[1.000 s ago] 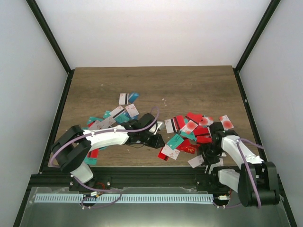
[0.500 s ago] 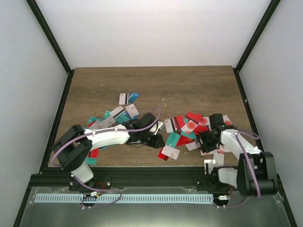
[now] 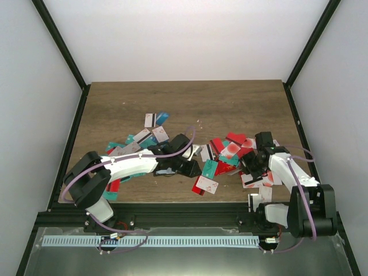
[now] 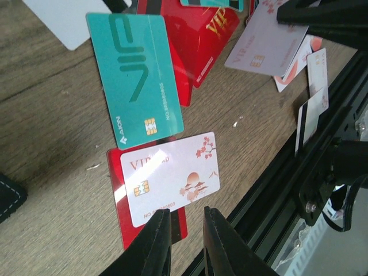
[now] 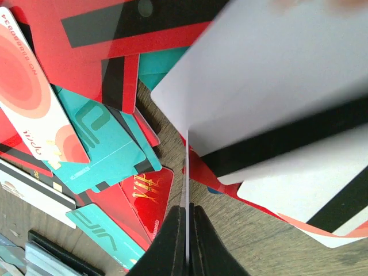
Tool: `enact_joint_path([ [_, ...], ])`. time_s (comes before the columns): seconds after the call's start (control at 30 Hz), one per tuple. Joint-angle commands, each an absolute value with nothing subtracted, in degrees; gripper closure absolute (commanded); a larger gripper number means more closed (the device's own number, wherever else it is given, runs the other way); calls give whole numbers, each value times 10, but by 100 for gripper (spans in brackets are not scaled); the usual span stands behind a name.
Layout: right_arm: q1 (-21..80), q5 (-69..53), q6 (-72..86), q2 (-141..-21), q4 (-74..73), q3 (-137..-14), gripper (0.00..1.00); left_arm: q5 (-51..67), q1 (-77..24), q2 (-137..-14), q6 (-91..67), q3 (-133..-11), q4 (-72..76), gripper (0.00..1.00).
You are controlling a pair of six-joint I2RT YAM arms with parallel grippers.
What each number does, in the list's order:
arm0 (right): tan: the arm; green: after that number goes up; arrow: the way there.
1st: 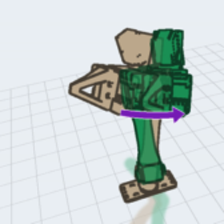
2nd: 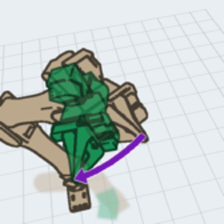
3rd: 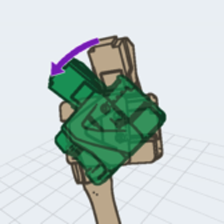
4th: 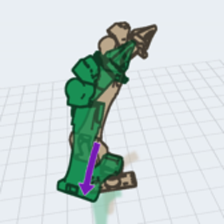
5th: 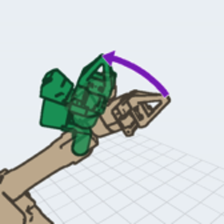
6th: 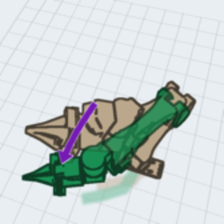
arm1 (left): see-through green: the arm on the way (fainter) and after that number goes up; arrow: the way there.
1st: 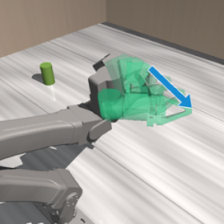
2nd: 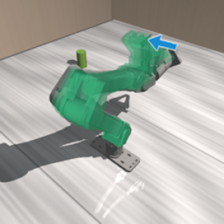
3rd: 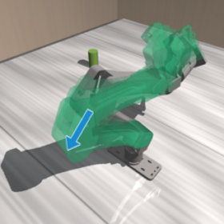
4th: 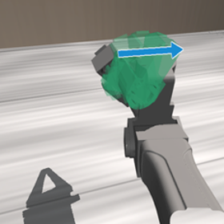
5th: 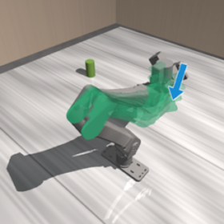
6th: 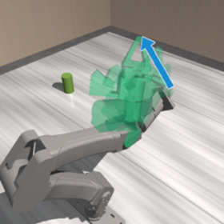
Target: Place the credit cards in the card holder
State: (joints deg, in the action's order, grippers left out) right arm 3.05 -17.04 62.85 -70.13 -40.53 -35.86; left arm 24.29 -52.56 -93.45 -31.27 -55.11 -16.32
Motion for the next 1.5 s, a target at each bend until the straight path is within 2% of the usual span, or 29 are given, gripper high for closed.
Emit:
enact_joint_path([
  [0.0, 23, -161, 580, -692, -421, -381, 99, 251, -516, -933, -307, -574, -166, 82],
  [0.23, 23, -305, 478, -653, -342, -396, 99, 299, -472, -893, -338, -577, -150, 81],
  [0.37, 23, -405, 461, -634, -255, -392, 99, 358, -433, -866, -350, -571, -136, 77],
  [0.57, 51, -540, 428, -629, -108, -405, 99, 467, -363, -816, -366, -562, -101, 63],
  [0.73, 100, -600, 402, -639, -41, -432, 99, 544, -331, -793, -384, -562, -58, 54],
  [1.07, 185, -695, 384, -664, 40, -471, 99, 581, -328, -760, -419, -558, -15, 52],
  [1.17, 206, -708, 402, -672, 71, -473, 99, 590, -328, -752, -432, -549, 3, 55],
  [1.33, 228, -708, 418, -684, 95, -483, 99, 599, -328, -741, -451, -535, 32, 70],
  [1.47, 228, -713, 431, -686, 112, -483, 99, 591, -329, -734, -454, -527, 33, 90],
])
